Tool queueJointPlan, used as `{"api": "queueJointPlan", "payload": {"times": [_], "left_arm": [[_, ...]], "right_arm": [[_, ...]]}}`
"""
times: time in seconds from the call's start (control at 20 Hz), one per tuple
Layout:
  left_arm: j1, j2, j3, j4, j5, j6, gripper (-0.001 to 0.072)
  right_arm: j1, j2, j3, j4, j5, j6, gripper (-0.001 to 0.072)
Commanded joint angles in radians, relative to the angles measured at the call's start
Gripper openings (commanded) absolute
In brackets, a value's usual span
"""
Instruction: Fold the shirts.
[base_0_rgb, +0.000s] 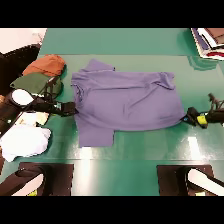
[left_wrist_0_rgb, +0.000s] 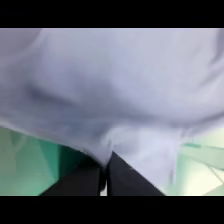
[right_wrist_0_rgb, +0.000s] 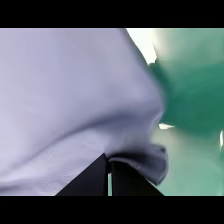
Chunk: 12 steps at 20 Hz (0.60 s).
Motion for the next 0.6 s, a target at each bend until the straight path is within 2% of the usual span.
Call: {"api": "queueJointPlan", "payload": {"times": [0.0, 0.25, 0.55], "left_arm": [[0.016, 0.072, 0.154, 0.018, -0.015, -0.004, 0.0024], [0.074, 0.206, 0.620, 0.026, -0.026, -0.007, 0.0024], [0.073, 0.217, 1.208, 0.079, -0.024, -0.007, 0.0023]], "right_arm": [[0.024, 0.129, 0.167, 0.003, 0.033, 0.000, 0.0013], [0.023, 0.330, 0.585, 0.000, 0.051, 0.001, 0.0013], [0.023, 0.436, 1.016, -0.082, 0.078, 0.003, 0.0012]]}}
